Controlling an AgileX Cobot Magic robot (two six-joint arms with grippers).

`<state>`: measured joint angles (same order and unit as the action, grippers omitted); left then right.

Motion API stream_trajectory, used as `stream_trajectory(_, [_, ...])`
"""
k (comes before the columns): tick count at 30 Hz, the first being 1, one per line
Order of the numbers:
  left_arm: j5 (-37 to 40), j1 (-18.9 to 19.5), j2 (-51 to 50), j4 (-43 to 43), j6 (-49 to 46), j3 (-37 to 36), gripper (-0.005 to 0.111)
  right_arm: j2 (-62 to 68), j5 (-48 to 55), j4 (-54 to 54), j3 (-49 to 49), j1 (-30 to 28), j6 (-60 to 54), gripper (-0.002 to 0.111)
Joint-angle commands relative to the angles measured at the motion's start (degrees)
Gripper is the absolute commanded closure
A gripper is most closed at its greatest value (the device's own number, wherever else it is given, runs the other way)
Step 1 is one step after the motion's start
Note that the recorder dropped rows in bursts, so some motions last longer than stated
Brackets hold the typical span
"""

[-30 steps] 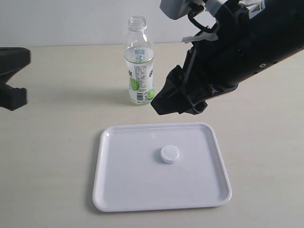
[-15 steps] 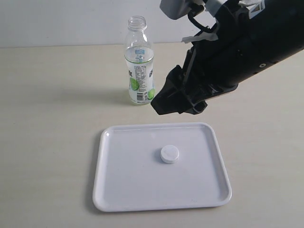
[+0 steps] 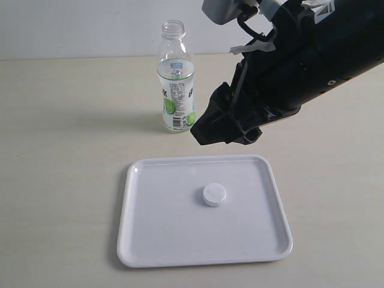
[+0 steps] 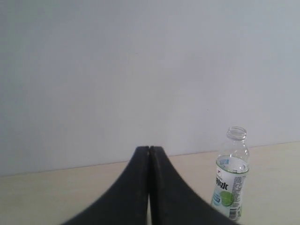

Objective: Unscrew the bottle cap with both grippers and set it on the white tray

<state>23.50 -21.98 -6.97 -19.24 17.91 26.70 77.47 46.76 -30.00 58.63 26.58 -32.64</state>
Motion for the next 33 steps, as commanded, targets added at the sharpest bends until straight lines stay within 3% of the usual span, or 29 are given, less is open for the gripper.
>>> stream_trajectory(1, [-0.02, 0.18, 0.28, 1.91, 0.70, -0.23, 0.107, -0.33, -0.62, 0.21, -0.04, 0.11, -0.24, 0.045])
stream_trajectory(6, [-2.82, 0.26, 2.23, 4.05, 0.70, -2.47, 0.107, -0.33, -0.62, 0.21, -0.04, 0.11, -0.24, 0.045])
stream_trajectory(10, [-5.83, 0.26, 6.75, 4.05, 0.16, -8.57, 0.107, -0.33, -0.62, 0.21, -0.04, 0.11, -0.24, 0.045])
stream_trajectory(23, [-5.62, 1.16, 6.97, 5.11, -1.18, -26.01, 0.107, -0.33, -0.62, 0.20, -0.04, 0.11, -0.24, 0.045])
stream_trajectory(30, [-3.75, 3.25, 6.97, 8.03, -1.68, -26.70, 0.107, -0.33, -0.62, 0.20, -0.04, 0.11, -0.24, 0.045])
stream_trajectory(33, [-3.66, 5.60, 6.97, 11.72, -7.60, -26.70, 0.107, -0.33, -0.62, 0.07, -0.04, 0.11, -0.24, 0.045])
